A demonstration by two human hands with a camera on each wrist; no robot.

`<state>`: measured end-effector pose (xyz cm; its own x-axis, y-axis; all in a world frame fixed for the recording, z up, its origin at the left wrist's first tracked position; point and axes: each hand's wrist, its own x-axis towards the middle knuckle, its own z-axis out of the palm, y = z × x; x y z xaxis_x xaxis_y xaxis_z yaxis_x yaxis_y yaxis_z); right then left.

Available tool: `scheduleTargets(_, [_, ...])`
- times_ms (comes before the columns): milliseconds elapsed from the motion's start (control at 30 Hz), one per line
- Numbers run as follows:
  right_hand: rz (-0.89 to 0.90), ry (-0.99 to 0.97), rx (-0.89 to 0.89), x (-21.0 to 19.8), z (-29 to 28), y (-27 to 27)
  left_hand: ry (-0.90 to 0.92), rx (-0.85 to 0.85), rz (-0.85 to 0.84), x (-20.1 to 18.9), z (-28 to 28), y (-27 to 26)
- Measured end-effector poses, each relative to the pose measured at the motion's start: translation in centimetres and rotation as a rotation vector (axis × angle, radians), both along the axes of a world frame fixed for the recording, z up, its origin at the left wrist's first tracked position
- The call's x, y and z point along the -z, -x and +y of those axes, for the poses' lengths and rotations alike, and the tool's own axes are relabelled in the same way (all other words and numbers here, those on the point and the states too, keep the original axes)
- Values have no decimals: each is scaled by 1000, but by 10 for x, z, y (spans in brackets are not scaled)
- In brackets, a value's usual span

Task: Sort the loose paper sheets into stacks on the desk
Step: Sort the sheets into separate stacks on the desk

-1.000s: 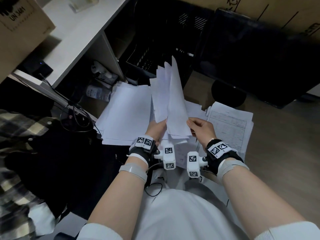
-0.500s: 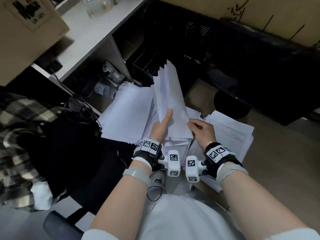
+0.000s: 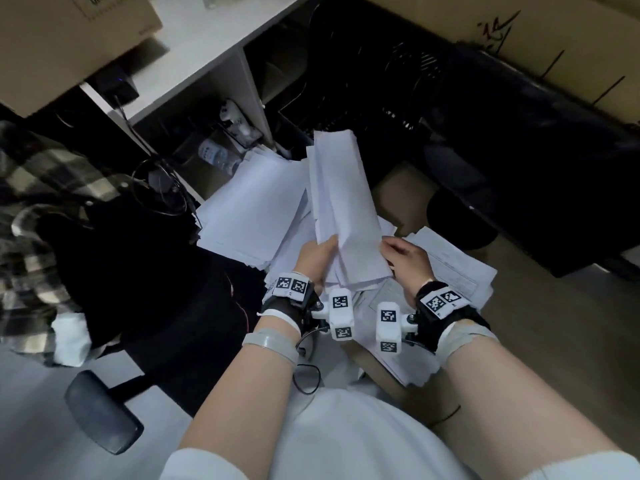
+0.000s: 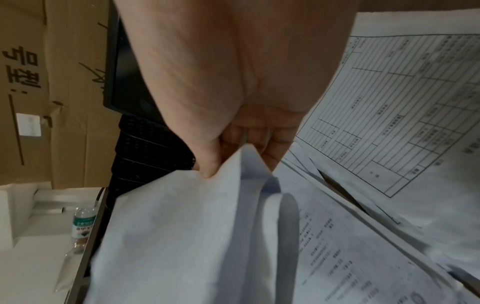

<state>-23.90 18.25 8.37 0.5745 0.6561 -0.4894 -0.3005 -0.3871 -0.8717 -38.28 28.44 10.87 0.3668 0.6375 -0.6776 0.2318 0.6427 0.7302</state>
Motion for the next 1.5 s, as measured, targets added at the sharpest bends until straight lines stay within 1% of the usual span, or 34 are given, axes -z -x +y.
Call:
scheduleTargets(100, [-33,11,3,2,5,7,-83,28,86,2,5,6])
scheduleTargets(167, [-40,61,45,3,12,11,-147,49,125,2,11,11])
scheduleTargets(233, [41,129,179,-2,19,12,-199,38,158,3,20,18])
scheduleTargets(300, [201,159,303,-13,22,13,-226,39,148,4,34,29])
scheduleTargets(333, [270,154,332,-15,25,13,-234,67,146,4,41,34])
scheduleTargets(367, [286,152,329,-20,27,12,-234,111,148,3,48,40])
scheduleTargets(400, [272,163,323,-23,29,16,-227,149,152,4,54,45])
scheduleTargets(433, [170,202,268,-19,31,18,-217,184,151,3,60,50])
scheduleTargets(500, [-100,357,120,-7,38,25,-198,222,159,5,72,60])
scheduleTargets(533, [-152,401,113,0,41,29,-176,231,143,5,78,65])
scheduleTargets(600, [-158,427,175,12,44,39,-153,249,133,11,91,75])
scheduleTargets(667, [-176,465,230,21,46,49,-212,223,183,16,104,84])
scheduleTargets(767, [-173,497,208,28,53,63,-334,95,254,28,119,96])
scheduleTargets(833, [-162,515,161,28,60,71,-375,66,260,34,122,101])
scheduleTargets(867, [-155,527,147,25,63,74,-364,76,246,36,124,102])
scheduleTargets(933, [-133,552,160,18,66,79,-311,163,198,34,127,105])
scheduleTargets(1000, [-104,486,213,13,65,84,-255,257,150,34,131,108])
scheduleTargets(1033, [-111,450,230,13,64,87,-245,277,134,35,133,109])
scheduleTargets(1100, [-164,445,231,15,65,93,-233,254,138,37,137,112])
scheduleTargets(1267, [-235,494,237,18,74,107,-260,212,233,49,145,122])
scheduleTargets(1367, [-199,542,237,24,81,109,-252,171,299,54,150,124])
scheduleTargets(1433, [-188,572,184,32,88,109,-277,97,362,52,156,127])
scheduleTargets(1500, [-152,555,96,43,101,108,-322,17,420,46,168,136])
